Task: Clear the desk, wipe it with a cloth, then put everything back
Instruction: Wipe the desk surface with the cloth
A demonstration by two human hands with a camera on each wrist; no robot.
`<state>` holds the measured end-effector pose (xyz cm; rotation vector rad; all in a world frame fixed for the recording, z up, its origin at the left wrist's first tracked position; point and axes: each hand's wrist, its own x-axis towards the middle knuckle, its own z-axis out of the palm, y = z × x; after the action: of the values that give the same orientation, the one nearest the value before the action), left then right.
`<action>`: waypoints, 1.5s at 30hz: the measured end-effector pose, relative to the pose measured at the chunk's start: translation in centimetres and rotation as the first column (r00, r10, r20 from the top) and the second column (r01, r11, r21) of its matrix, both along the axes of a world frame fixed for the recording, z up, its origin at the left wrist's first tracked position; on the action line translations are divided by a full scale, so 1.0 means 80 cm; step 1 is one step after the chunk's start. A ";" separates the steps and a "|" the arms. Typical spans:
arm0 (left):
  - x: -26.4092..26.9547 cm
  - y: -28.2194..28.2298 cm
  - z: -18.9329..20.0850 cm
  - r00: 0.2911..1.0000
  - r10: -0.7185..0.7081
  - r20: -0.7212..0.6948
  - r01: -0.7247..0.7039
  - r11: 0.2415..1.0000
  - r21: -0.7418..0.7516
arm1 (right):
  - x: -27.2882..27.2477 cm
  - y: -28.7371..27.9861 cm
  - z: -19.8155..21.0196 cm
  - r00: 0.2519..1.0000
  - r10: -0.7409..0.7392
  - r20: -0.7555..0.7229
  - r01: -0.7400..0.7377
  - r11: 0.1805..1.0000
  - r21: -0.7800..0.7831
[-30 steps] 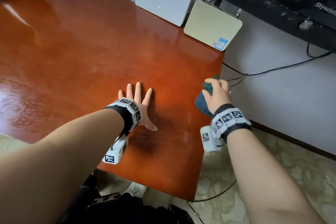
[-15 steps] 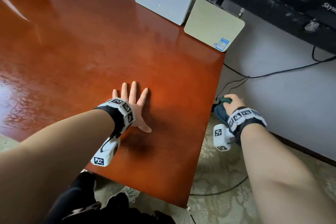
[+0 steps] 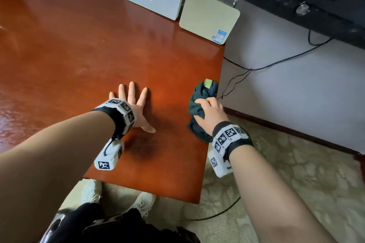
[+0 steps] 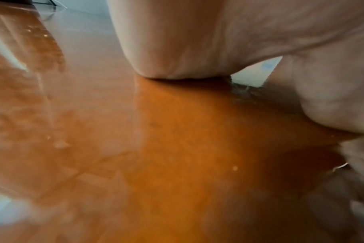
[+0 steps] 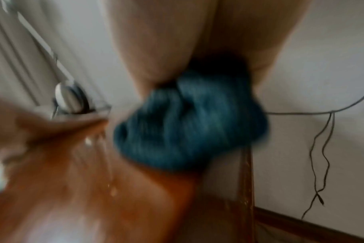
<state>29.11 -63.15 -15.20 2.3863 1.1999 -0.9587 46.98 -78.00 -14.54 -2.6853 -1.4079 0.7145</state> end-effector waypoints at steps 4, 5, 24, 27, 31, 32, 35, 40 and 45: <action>-0.003 -0.002 0.001 0.999 0.001 0.041 -0.002 1.000 0.013 | -0.033 -0.045 -0.007 0.998 -0.063 0.017 0.062 0.997 0.050; -0.006 -0.004 0.002 0.999 -0.004 0.053 0.003 1.000 0.015 | -0.042 -0.057 -0.006 0.997 -0.078 0.008 0.078 0.996 0.047; -0.119 -0.023 0.003 0.915 -0.348 0.204 0.345 0.937 0.052 | -0.184 -0.174 0.112 0.825 -0.505 -0.255 0.563 0.775 0.288; -0.141 -0.012 0.003 0.915 -0.355 0.192 0.354 0.934 0.044 | -0.201 -0.133 0.134 0.893 -0.372 -0.254 0.416 0.898 0.146; -0.168 0.003 0.006 0.935 -0.290 0.204 0.285 0.957 0.055 | -0.217 -0.081 0.106 0.883 -0.383 -0.273 0.444 0.869 0.218; -0.174 0.006 0.008 0.940 -0.266 0.212 0.259 0.964 0.061 | -0.222 -0.071 0.090 0.853 -0.457 -0.250 0.514 0.819 0.256; -0.194 0.015 0.011 0.954 -0.201 0.223 0.187 0.979 0.080 | -0.251 -0.052 0.043 0.803 -0.591 -0.069 0.595 0.800 0.073; -0.224 0.025 0.009 0.969 -0.143 0.204 0.122 0.986 0.112 | -0.289 -0.036 -0.007 0.828 -0.557 0.064 0.561 0.822 -0.099; -0.239 0.021 0.005 0.968 -0.182 0.173 0.163 0.979 0.119 | -0.274 -0.057 -0.018 0.846 -0.477 0.237 0.489 0.872 0.012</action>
<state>10.00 -61.49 -14.79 2.6315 1.0106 -0.7196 25.06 -82.60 -15.99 -3.0497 -0.6713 0.4007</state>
